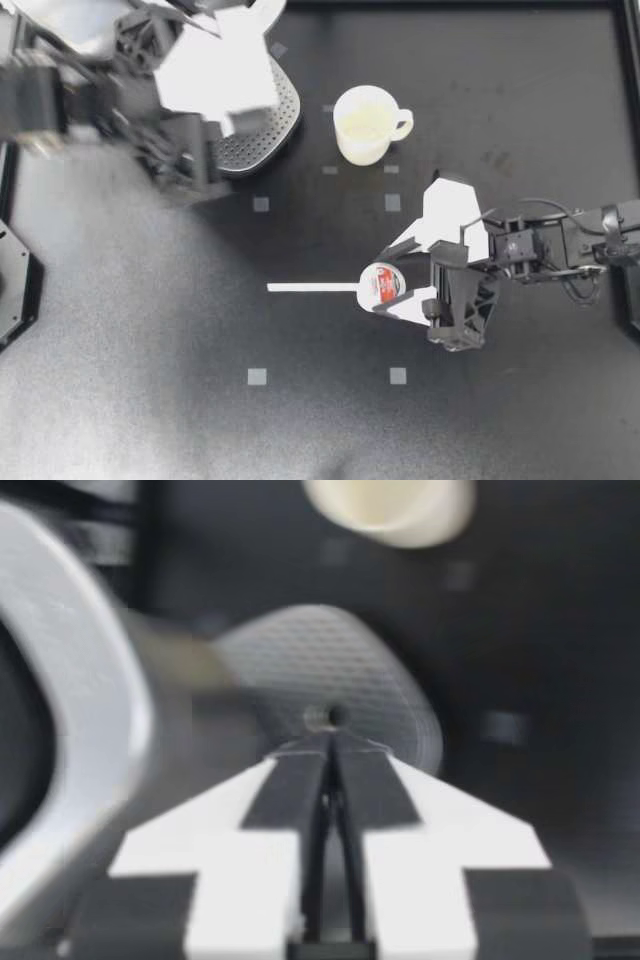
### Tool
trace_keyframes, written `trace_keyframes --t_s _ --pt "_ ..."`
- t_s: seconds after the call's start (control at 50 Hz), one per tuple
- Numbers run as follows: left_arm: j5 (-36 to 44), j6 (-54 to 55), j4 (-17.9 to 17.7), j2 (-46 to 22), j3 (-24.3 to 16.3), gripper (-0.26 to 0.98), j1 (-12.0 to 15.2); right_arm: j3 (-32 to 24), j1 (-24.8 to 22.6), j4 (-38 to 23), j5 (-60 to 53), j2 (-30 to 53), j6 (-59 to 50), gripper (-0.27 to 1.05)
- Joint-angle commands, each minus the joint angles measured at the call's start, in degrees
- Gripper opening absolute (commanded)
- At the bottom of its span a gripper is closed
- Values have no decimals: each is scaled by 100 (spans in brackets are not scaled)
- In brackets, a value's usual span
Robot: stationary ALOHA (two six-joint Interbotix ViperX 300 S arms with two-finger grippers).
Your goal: Place the coffee capsule inside the capsule container, then place the cup onto the center of the cup tray.
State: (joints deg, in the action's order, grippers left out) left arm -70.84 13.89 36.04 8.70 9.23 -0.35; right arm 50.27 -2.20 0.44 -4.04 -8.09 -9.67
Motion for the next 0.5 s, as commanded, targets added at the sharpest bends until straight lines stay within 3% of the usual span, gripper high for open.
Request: trace_keyframes --t_s 0.0,0.16,0.28,0.34,0.48 --pt "-308 185 791 -141 -202 9 -325 0 35 -26 -211 -158 9 57" --pt "-976 536 2320 -738 44 9 -809 237 26 -26 -536 -343 0 57" --pt "-1512 809 3287 -1151 176 9 -1011 378 35 -18 -633 -510 -26 57" --pt "-1688 967 3604 -1310 229 9 -1055 431 35 -18 -677 -554 -44 57" --pt "-1679 1160 3841 -1468 396 9 -1055 510 35 -9 -791 -563 -79 57"
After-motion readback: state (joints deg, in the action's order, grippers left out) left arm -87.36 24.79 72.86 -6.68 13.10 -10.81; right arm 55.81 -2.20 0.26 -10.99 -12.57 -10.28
